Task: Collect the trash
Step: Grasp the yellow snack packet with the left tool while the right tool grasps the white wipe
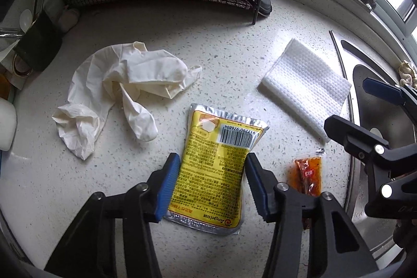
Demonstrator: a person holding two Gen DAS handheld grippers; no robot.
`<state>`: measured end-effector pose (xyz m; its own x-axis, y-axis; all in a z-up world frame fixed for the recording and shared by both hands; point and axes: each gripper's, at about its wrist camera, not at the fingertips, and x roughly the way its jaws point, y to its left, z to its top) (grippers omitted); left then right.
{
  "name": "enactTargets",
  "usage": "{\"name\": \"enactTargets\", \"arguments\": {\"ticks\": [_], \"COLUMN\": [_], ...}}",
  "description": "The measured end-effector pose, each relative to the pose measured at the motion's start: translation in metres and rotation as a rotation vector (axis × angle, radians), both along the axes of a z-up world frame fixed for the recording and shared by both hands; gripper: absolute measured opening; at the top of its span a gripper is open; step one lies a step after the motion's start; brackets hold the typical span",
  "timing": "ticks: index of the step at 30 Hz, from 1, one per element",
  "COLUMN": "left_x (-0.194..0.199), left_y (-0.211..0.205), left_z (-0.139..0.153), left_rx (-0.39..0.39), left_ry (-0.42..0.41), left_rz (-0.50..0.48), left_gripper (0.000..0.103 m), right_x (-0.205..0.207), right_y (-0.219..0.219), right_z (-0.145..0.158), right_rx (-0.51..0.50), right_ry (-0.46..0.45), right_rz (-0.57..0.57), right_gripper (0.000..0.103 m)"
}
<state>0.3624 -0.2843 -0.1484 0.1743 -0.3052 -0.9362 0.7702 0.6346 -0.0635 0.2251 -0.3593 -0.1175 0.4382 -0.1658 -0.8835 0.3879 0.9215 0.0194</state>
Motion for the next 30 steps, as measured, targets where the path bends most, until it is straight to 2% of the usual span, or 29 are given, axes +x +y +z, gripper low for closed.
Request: {"name": "enactTargets", "arguments": {"ticks": [4,14,16,18,20,23,26,27,30], "left_x": [0.0,0.006,0.007,0.01,0.01,0.008,0.005,0.003,-0.002], "left_y": [0.001,0.006,0.004,0.0,0.002,0.007,0.015,0.017,0.028], "left_z": [0.002,0.004,0.003,-0.001,0.0,0.001,0.004,0.005,0.011], "left_rx": [0.002,0.001,0.002,-0.005,-0.014,-0.019,-0.024,-0.027,-0.042], "left_ry": [-0.003,-0.004,-0.007,-0.003,0.003,-0.004,-0.006,-0.004,-0.011], "left_rz": [0.015,0.061,0.066,0.074,0.086,0.094,0.101,0.103,0.108], "left_gripper": [0.042,0.041,0.041,0.041,0.041,0.041,0.041,0.041,0.041], "right_x": [0.008,0.032,0.036,0.04,0.041,0.044,0.039,0.037,0.032], "right_y": [-0.001,-0.008,-0.008,-0.006,-0.005,-0.003,-0.001,0.0,0.008], "right_z": [-0.001,-0.028,-0.032,-0.032,-0.031,-0.032,-0.03,-0.03,-0.024], "right_rx": [0.001,0.069,0.082,0.072,0.051,0.027,0.041,0.042,0.058], "right_ry": [0.005,0.075,0.086,0.083,0.091,0.092,0.089,0.093,0.083], "right_rz": [0.027,0.086,0.097,0.1,0.109,0.122,0.129,0.126,0.135], "right_gripper": [0.097,0.096,0.085,0.081,0.072,0.049,0.017,0.012,0.011]}}
